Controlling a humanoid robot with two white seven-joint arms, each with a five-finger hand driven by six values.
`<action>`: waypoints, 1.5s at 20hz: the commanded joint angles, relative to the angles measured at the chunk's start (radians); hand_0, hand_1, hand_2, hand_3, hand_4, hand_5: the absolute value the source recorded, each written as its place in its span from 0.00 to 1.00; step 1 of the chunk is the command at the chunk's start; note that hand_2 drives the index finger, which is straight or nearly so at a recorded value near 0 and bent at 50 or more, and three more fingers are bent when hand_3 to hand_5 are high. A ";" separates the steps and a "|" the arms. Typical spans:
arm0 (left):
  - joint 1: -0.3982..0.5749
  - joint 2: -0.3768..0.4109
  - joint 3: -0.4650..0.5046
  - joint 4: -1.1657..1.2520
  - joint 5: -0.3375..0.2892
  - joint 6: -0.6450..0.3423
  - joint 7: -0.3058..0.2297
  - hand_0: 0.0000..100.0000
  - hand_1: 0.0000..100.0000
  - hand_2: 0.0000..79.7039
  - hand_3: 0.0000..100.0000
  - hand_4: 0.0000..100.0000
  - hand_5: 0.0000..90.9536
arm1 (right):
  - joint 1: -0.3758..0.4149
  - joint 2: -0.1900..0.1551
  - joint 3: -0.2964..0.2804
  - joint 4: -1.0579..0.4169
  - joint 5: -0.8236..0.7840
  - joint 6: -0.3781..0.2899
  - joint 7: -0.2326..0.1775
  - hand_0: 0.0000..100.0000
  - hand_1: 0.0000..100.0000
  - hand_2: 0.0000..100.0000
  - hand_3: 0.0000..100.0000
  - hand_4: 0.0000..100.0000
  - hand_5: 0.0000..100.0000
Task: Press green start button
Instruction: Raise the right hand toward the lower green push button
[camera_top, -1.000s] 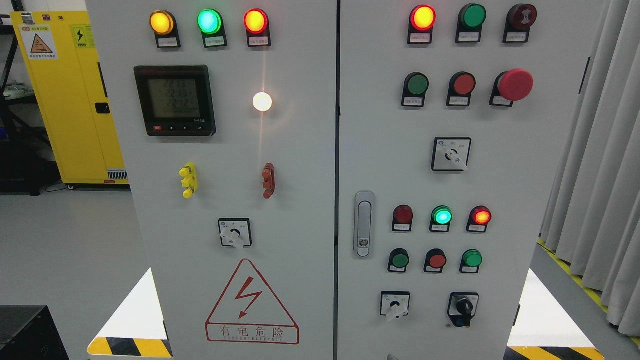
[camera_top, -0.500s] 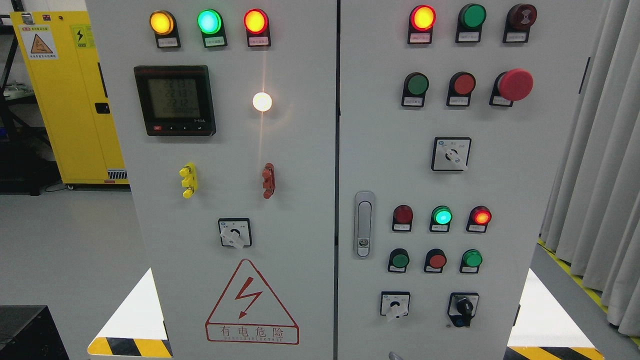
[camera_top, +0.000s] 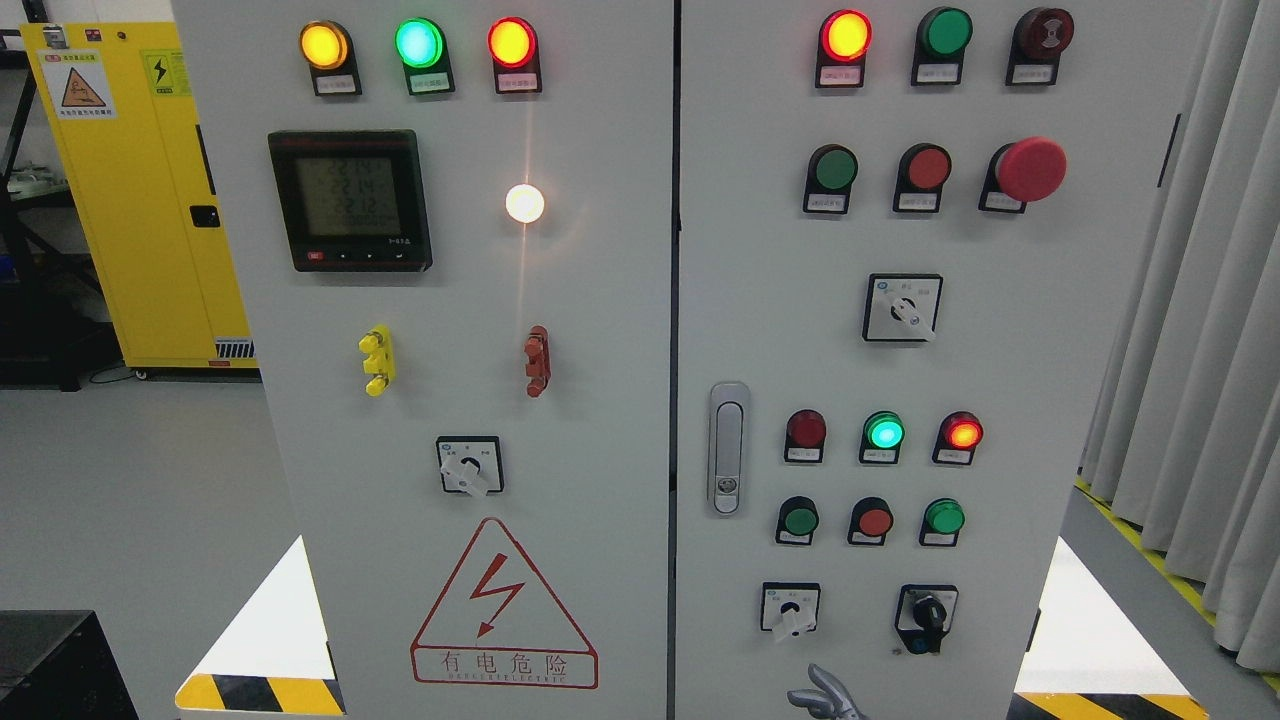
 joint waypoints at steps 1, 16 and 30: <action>0.000 0.000 0.000 0.000 0.000 0.001 -0.001 0.12 0.56 0.00 0.00 0.00 0.00 | -0.061 0.034 -0.126 0.025 0.274 0.000 -0.012 0.54 0.83 0.00 0.89 0.98 0.97; 0.000 0.000 0.000 0.000 0.000 0.001 -0.001 0.12 0.56 0.00 0.00 0.00 0.00 | -0.227 0.034 -0.148 0.101 0.474 0.051 -0.012 0.49 0.85 0.00 0.95 0.98 1.00; 0.000 0.000 0.000 0.000 0.000 0.001 0.001 0.12 0.56 0.00 0.00 0.00 0.00 | -0.279 0.034 -0.117 0.125 0.521 0.051 -0.003 0.57 0.87 0.00 0.94 0.99 1.00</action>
